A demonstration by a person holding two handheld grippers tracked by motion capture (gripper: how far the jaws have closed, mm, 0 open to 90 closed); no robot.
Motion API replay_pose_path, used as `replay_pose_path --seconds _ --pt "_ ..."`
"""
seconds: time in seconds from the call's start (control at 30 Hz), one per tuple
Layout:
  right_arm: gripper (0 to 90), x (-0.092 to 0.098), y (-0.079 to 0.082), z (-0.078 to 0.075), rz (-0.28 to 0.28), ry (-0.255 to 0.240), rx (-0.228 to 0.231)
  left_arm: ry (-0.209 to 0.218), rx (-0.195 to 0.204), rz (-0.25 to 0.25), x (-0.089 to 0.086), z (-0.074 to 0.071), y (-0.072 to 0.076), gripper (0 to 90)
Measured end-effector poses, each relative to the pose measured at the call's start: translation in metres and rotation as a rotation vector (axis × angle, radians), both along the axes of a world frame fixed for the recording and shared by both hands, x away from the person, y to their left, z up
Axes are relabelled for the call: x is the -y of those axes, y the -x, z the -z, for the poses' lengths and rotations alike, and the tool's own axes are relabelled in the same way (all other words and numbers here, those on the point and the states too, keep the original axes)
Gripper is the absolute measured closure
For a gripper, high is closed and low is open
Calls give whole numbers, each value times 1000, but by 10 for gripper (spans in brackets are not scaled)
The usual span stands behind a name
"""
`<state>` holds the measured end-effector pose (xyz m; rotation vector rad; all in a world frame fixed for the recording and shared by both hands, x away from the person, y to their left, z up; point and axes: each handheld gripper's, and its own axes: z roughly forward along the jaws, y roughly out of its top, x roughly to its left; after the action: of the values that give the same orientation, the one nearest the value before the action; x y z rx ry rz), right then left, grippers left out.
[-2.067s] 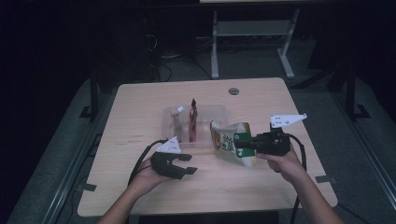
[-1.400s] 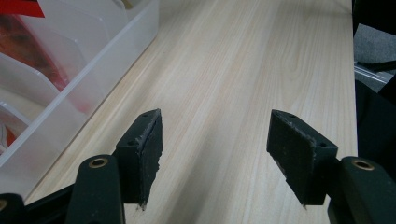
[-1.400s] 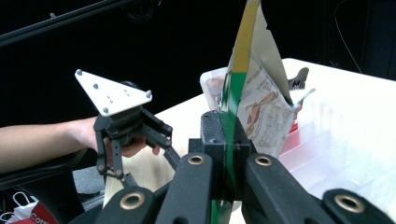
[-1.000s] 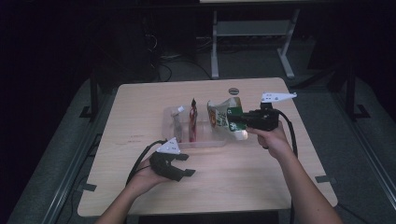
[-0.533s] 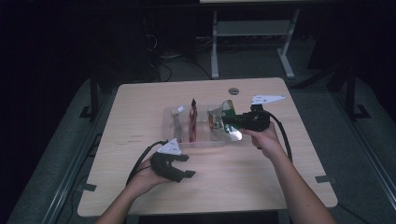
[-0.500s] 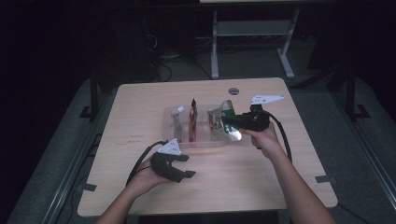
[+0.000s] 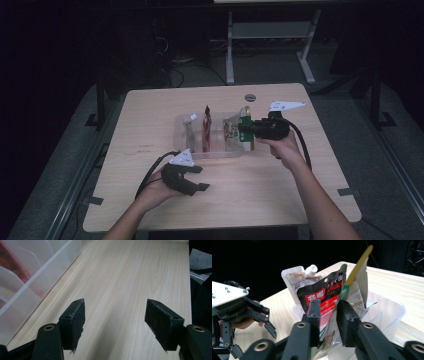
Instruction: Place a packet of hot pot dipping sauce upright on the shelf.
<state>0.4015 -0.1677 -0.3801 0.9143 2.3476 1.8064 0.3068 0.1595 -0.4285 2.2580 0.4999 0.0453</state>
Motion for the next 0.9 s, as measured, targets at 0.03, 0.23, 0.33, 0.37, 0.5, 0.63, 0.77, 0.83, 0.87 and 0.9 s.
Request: replay_pose_path --seconds 0.03,0.23,0.33,0.37,0.5,0.63,0.77,0.83,0.87,0.9 --pt "697 0 0 0 -1 5 5 -3 0 1 0 0 0 322" --pt "694 0 1 -3 22 22 31 -4 3 1 0 -1 -1 321" --pt "621 -3 0 -6 29 29 30 2 0 -6 -1 -1 0 319" --pt "599 -5 -1 -7 36 27 35 1 0 -6 -1 -1 0 320" --pt "591 -7 -3 -14 49 31 57 2 2 -8 -2 -2 -1 318" --pt "531 -6 -3 -19 73 44 65 0 3 -8 -3 -2 -1 316" --pt "461 2 0 -21 110 44 71 4 4 -13 -3 -2 -1 316" --pt "439 8 2 -22 122 46 74 4 5 -15 -3 -2 -1 316" --pt "429 11 3 -23 127 46 78 2 7 -13 -3 -2 -1 316" --pt "419 15 5 -23 126 44 78 2 7 -14 -3 -2 -1 316"
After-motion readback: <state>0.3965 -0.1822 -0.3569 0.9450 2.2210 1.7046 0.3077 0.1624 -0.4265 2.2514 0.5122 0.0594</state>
